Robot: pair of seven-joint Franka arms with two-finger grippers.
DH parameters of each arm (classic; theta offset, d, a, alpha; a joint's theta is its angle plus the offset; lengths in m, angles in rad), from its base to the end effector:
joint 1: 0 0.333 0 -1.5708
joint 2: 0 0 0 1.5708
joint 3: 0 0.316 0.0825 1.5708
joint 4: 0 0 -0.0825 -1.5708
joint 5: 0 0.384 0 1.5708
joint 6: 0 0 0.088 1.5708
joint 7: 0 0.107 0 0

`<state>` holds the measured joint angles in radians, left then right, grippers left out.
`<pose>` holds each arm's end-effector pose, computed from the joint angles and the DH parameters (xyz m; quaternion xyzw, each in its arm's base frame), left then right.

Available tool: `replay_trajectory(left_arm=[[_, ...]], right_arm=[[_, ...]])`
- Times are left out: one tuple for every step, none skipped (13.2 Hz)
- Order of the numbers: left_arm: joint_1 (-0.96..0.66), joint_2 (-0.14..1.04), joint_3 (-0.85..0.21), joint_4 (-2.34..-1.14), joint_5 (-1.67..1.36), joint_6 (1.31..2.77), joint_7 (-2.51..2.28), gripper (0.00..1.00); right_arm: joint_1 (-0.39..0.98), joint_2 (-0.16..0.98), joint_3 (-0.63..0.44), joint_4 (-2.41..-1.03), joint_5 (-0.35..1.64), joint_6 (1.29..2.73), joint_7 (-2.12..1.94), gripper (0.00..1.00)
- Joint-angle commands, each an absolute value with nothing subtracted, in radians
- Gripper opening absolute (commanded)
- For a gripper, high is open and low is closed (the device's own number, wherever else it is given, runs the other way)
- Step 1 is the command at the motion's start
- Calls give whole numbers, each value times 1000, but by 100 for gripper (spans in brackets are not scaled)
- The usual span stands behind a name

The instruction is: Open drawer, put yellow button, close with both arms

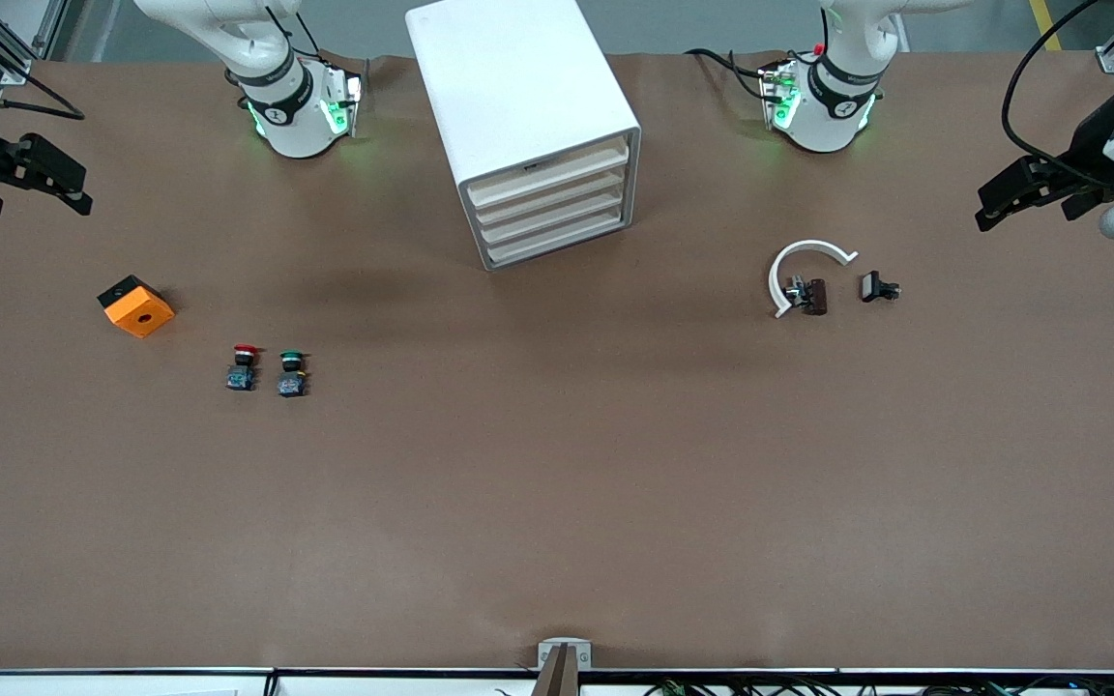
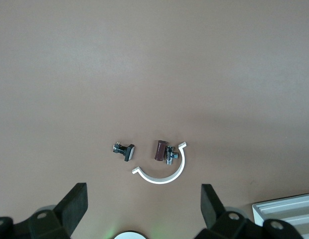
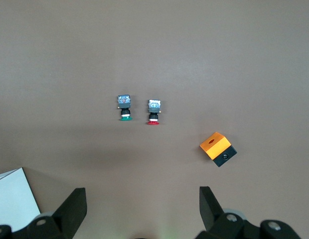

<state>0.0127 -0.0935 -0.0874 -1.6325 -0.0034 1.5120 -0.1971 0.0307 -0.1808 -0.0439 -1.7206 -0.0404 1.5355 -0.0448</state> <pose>0.5174 -0.0414 0.6405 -0.9980 -0.0613 0.0132 0.0042 0.4931 -0.0131 0.6456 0.9997 0.0155 -0.0027 0.0162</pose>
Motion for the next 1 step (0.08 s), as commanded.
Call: replay_trajectory(left_arm=[[20,-83,-95,-1606,0,1491,-195,100]], right_arm=[[26,-170,-41,-1697,-31,1517,-48,100]])
